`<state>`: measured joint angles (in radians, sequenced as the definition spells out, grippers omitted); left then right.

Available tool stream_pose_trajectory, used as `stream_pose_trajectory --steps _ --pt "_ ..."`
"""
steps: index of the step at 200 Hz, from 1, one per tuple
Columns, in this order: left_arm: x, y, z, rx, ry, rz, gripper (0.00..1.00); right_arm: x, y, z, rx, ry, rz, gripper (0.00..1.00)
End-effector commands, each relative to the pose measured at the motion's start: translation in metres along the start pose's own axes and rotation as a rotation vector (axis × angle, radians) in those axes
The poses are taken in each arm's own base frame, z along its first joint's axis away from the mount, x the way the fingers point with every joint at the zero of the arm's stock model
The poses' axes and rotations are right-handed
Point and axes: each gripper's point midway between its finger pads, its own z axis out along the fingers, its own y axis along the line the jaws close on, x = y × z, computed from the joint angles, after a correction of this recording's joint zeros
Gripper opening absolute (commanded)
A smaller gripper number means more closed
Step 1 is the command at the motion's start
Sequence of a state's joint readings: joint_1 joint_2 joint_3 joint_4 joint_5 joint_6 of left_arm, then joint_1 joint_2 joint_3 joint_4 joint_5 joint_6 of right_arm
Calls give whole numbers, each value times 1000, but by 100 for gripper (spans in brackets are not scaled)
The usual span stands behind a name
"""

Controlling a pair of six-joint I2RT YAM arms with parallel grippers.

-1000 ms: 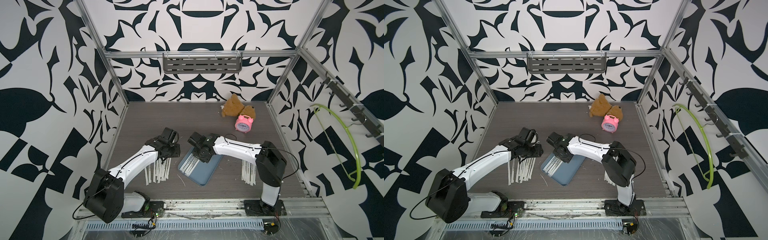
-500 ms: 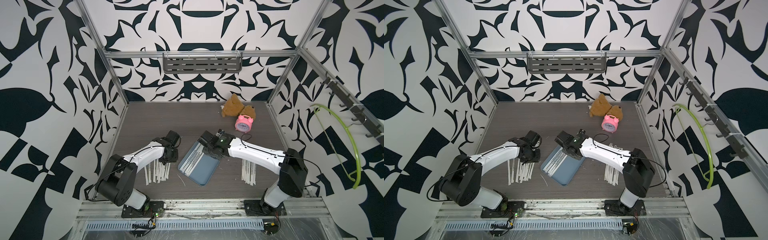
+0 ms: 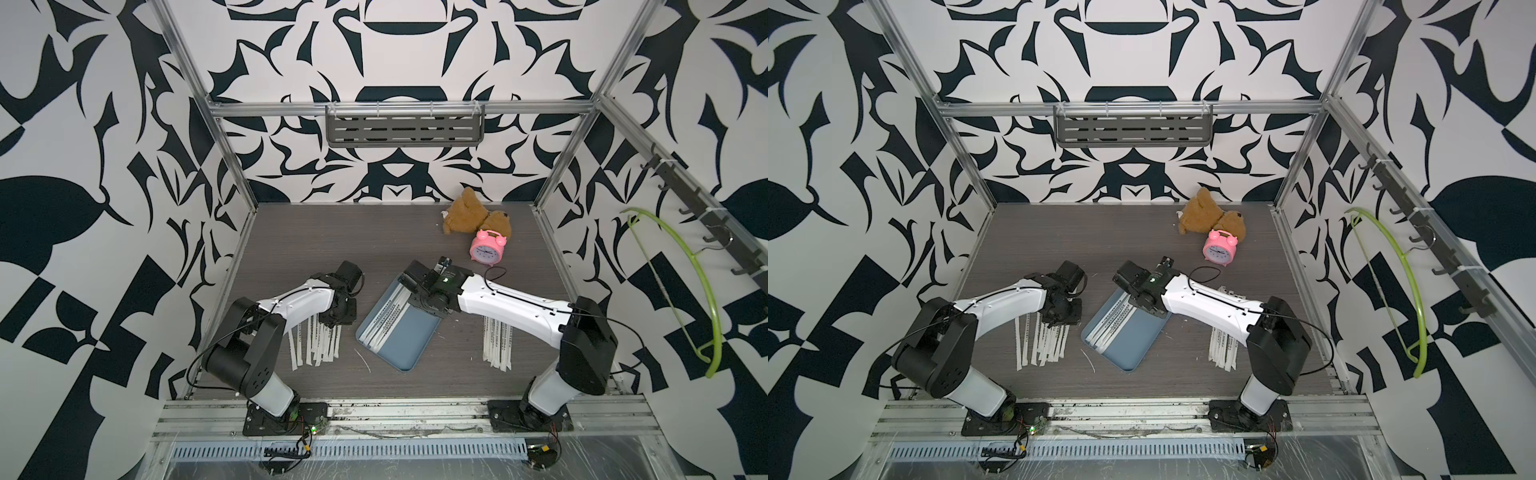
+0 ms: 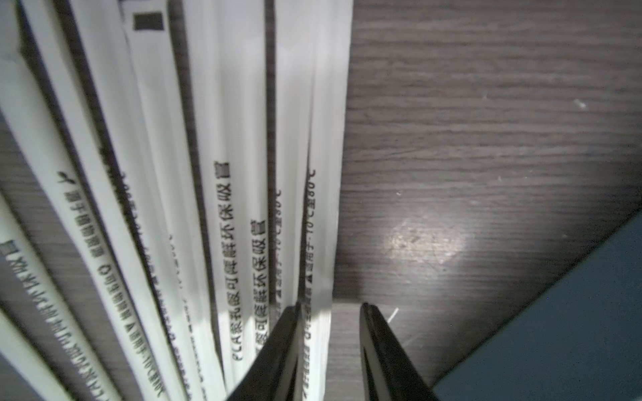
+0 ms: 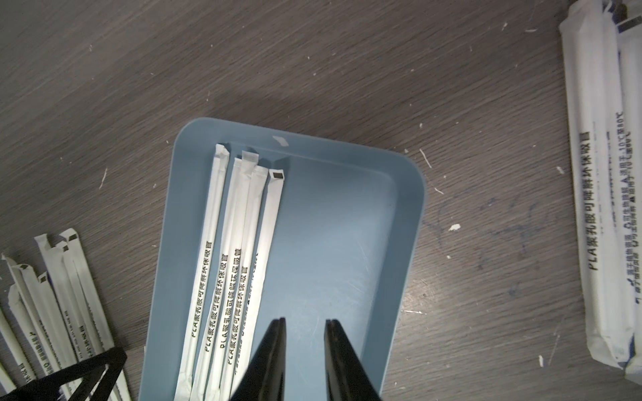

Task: Put the straws into the storage box
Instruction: Pick up the straw from the center of the board, then place the straw in the storage box.

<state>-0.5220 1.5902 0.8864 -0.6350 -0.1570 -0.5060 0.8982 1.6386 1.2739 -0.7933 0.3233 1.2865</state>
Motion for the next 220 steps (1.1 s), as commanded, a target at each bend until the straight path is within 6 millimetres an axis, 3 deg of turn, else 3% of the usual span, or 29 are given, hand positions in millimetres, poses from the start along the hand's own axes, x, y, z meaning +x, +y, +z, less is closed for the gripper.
stream_pose_trajectory --steps 1,44,107,128,152,185,204,220 --pt "-5 0 3 -18 4 21 30 -7 -6 -8 7 -31 -6 25" --pt "-8 1 4 -29 -1 38 21 -8 -8 -9 10 -33 -5 25" --pt "-20 -2 -16 -13 -55 84 11 -8 -5 -9 7 -29 -14 25" --pt "-29 -1 -31 -21 -103 93 10 -9 -3 -10 6 -30 -20 25" --pt "-41 -7 -62 25 -182 99 10 -13 -4 -12 9 -36 -25 25" --pt "-42 -58 -113 199 -300 246 10 -36 -22 -20 23 -72 -22 25" --pt "-25 -103 -123 324 -309 351 10 -57 -44 -27 55 -117 -11 25" --pt "-6 -139 -119 389 -289 454 10 -72 -65 -31 80 -133 25 25"
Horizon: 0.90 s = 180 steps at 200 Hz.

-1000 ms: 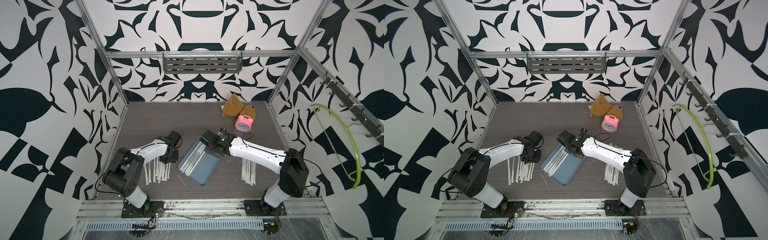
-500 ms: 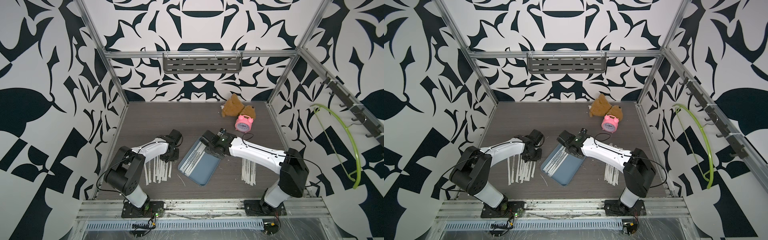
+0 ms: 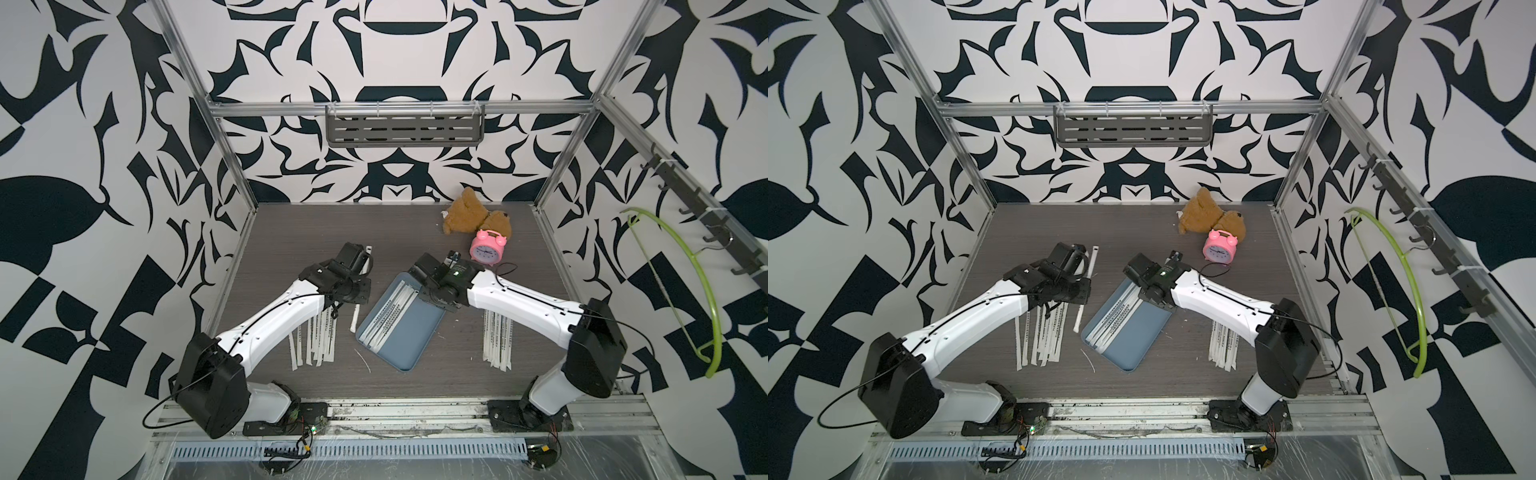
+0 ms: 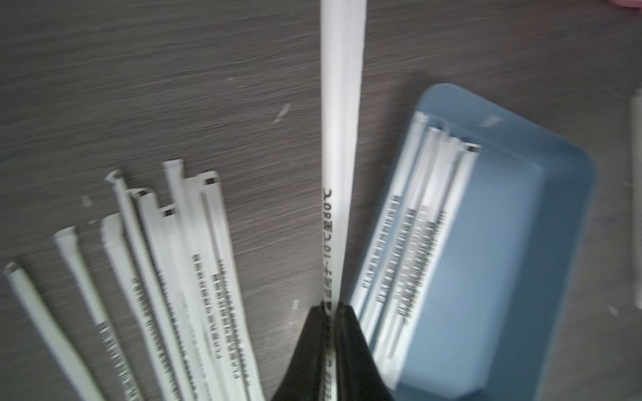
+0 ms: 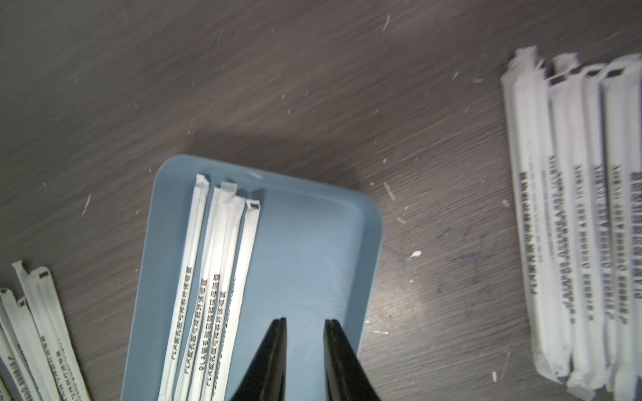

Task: Put the straws into the storage box
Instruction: Place the straw in the storage box.

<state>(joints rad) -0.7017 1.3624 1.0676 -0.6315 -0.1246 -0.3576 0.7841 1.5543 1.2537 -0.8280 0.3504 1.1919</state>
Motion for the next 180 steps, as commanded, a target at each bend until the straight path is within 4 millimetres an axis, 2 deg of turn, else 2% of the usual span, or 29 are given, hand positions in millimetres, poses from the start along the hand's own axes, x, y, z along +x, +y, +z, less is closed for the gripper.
stream_pose_trajectory --steps 1,20,34,61,102,180 --pt "19 -59 11 162 52 136 10 -32 -37 -17 53 -77 9 25" --pt "35 -84 32 196 117 207 10 -43 -55 -20 69 -93 46 25" --pt "43 -89 48 190 159 229 10 -47 -61 -22 75 -101 59 25" --pt "54 -92 67 200 211 240 9 -43 -63 -19 83 -85 62 25" --pt "76 -86 84 193 287 261 9 -40 -60 -12 83 -68 64 24" --pt "89 -84 106 176 355 286 9 -40 -61 -12 88 -72 54 24"
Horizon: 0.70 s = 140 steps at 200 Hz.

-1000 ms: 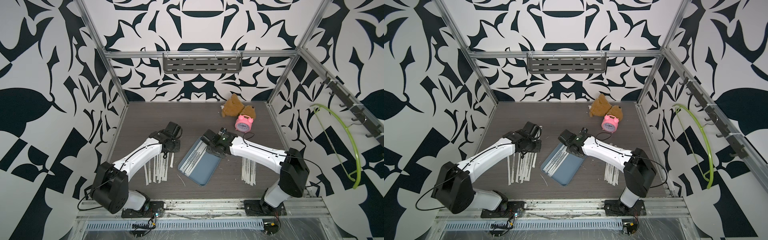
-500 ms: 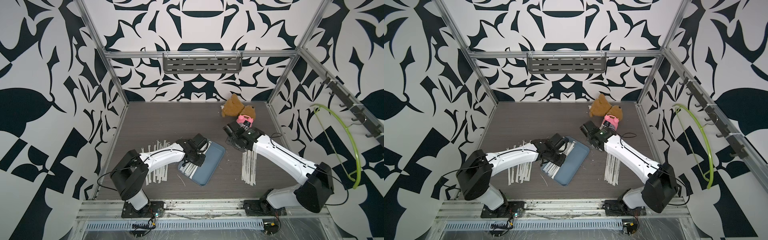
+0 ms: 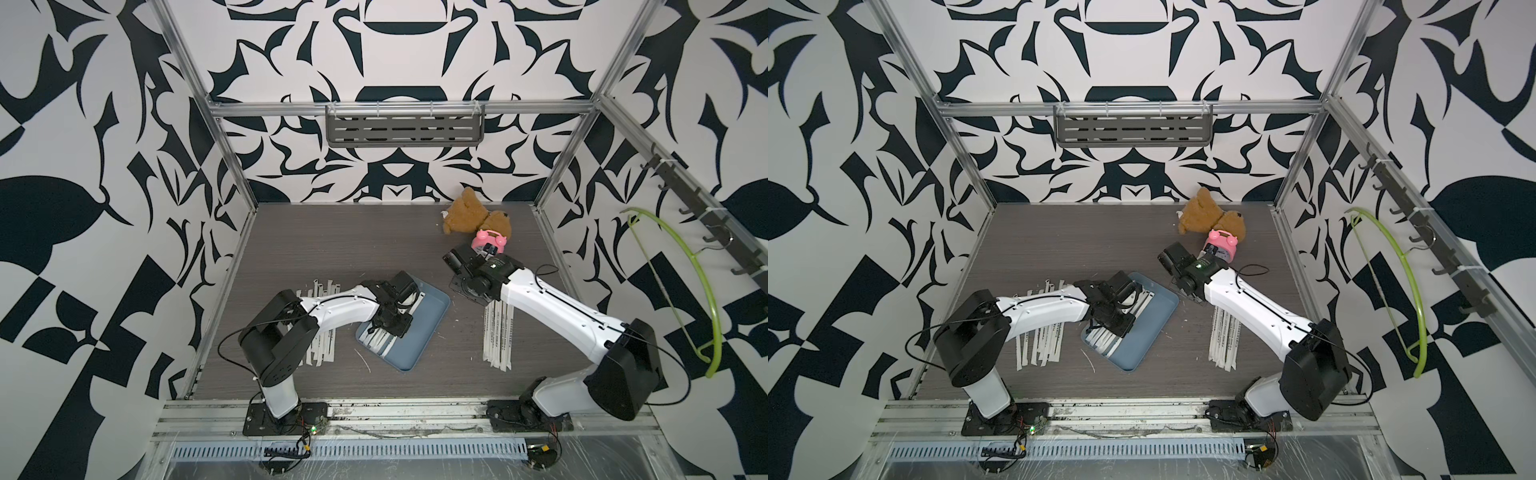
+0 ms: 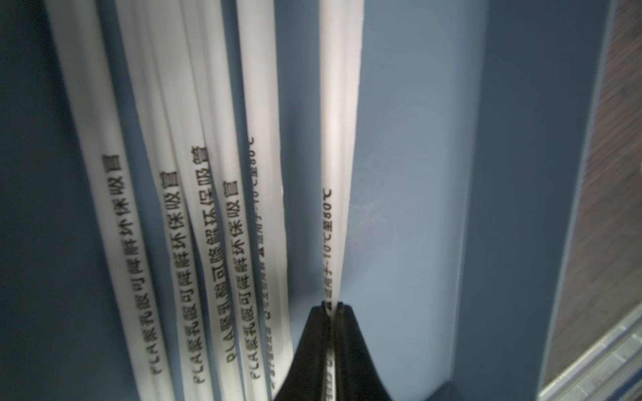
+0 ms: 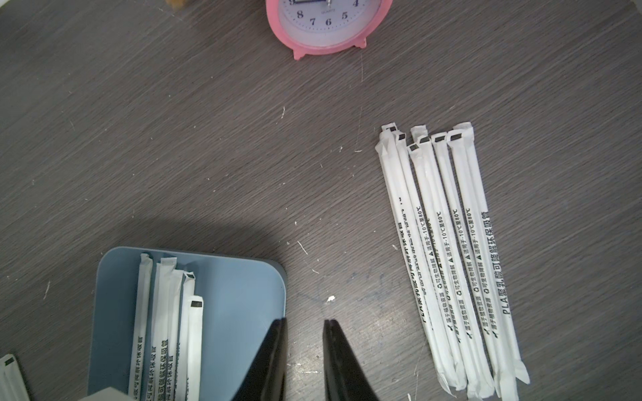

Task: Put the straws into the storage box
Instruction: Place the straw in the storage box.

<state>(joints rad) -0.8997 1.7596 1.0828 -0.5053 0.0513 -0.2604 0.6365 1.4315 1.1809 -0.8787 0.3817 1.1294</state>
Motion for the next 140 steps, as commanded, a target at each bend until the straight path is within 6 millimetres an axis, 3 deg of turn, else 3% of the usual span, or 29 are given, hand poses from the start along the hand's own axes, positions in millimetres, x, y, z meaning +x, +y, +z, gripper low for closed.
stream_pose_trajectory --steps 1,140 --pt "0 -1 6 10 27 22 9 -3 -4 -4 10 -19 -13 24" --pt "2 12 7 -68 58 29 15 0 -13 -4 20 -23 -18 24"
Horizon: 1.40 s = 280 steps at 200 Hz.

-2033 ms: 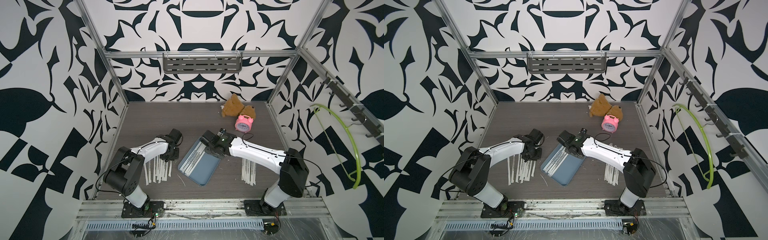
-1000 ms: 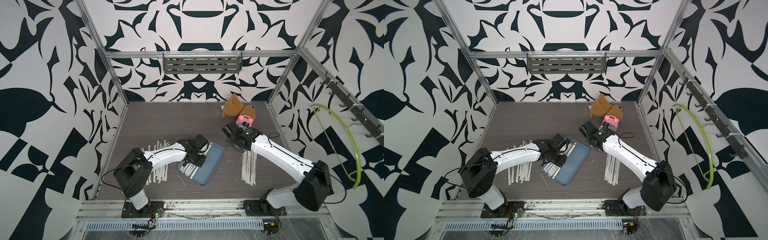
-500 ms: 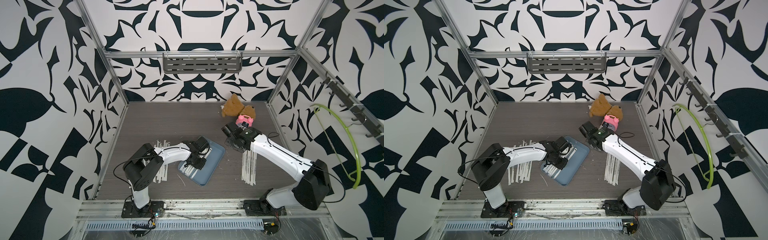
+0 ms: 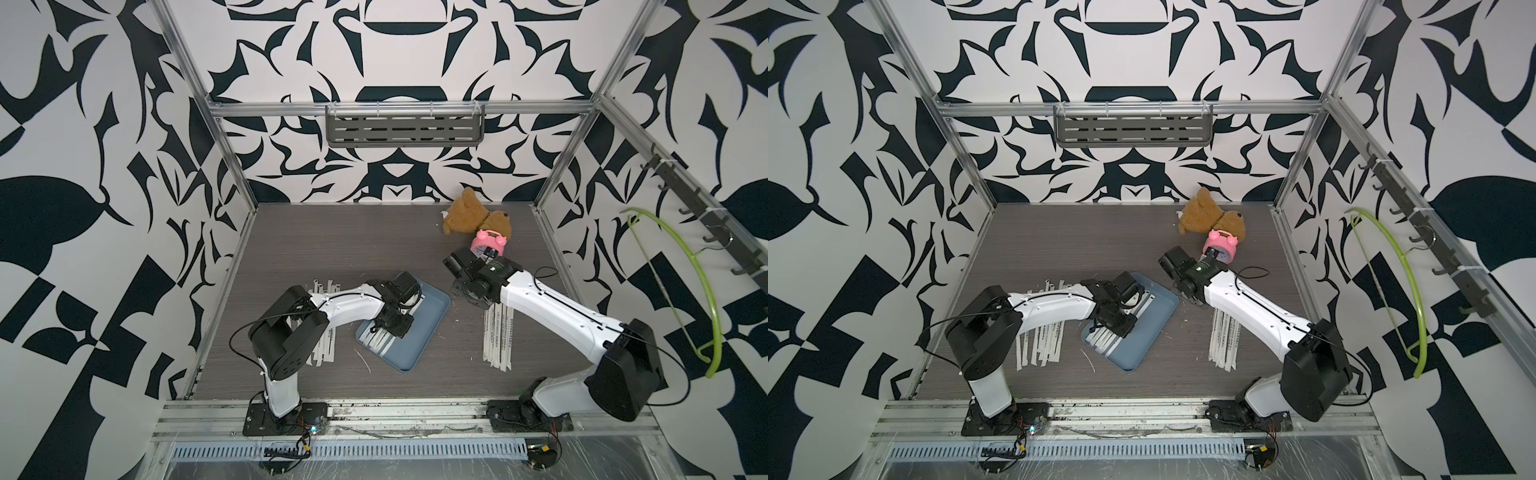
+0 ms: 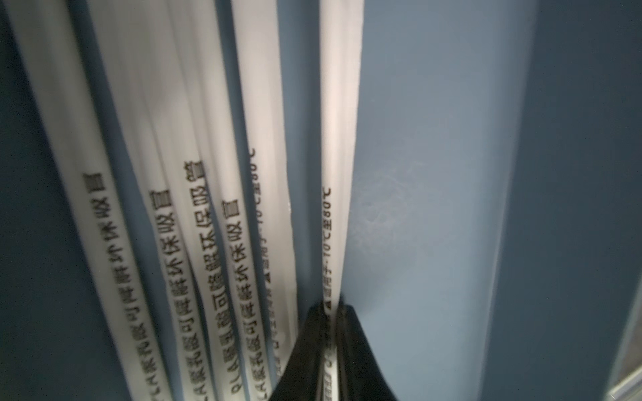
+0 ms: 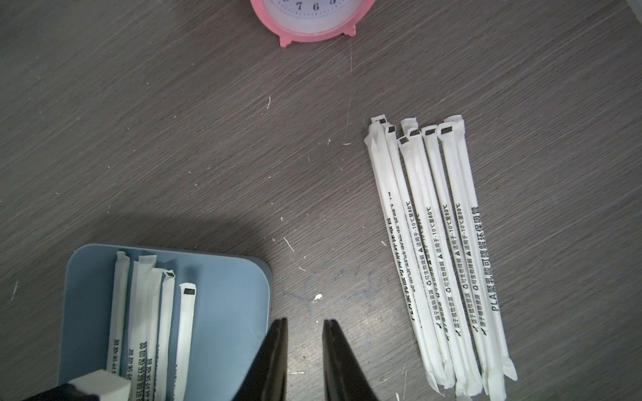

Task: Put the straws into the storage box
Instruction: Place the straw in the storage box, then pick up the straw from the center of the board.

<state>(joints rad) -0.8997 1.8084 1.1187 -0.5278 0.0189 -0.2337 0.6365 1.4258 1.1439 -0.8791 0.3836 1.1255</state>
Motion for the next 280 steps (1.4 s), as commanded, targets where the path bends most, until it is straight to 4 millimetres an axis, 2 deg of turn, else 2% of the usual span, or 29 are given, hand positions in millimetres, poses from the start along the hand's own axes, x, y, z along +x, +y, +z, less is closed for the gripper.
stream_pose_trajectory --steps 1,85,157,193,247,280 --pt "4 5 -1 -28 31 6 15 -7 -4 -10 -7 -34 -3 24" --pt "-4 3 -21 -32 -5 -15 24 -4 -9 -9 -1 -32 1 24" --pt "-23 -2 -64 -29 -96 -33 34 1 -16 -6 9 -24 -9 24" --pt "-34 -9 -82 6 -162 -59 38 1 -28 -5 18 -25 3 24" --pt "-45 -16 -84 47 -216 -85 45 -1 -44 -3 23 -9 -35 24" --pt "-53 -35 -72 173 -231 -112 48 4 -60 0 4 48 -151 25"
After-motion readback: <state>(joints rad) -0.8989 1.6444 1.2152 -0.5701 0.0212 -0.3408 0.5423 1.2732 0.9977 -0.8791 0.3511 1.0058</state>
